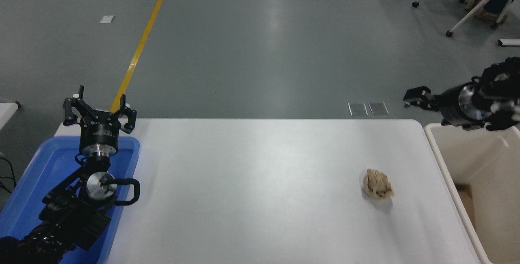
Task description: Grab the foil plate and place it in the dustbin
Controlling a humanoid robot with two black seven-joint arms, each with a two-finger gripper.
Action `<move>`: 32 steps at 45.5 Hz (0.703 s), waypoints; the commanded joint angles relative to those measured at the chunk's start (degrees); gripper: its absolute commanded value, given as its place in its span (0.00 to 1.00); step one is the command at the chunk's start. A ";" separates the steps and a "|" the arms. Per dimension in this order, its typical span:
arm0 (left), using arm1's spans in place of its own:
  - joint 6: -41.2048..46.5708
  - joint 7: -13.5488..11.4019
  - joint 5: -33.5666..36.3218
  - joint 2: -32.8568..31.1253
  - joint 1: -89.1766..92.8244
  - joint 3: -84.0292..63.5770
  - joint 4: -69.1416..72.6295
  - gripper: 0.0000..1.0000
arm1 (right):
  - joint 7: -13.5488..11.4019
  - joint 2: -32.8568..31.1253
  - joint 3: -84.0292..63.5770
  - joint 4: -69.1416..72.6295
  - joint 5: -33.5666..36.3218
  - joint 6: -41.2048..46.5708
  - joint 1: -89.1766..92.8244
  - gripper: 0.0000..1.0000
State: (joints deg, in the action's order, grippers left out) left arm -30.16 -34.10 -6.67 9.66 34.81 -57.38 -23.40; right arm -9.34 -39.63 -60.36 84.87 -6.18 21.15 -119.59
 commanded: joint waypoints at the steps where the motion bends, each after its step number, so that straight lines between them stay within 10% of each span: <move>1: 0.01 0.00 -0.01 0.01 0.00 -0.01 0.02 0.99 | -0.06 -5.98 -1.69 5.92 -0.33 15.14 -13.38 1.00; 32: 0.01 0.00 -0.01 0.01 0.00 -0.01 -0.07 0.99 | -0.68 -12.23 -1.95 5.04 -0.33 23.85 -22.18 1.00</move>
State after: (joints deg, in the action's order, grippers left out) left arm -30.15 -34.10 -6.68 9.71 34.80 -57.37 -23.38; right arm -9.88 -51.06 -62.13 90.19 -6.48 43.94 -140.56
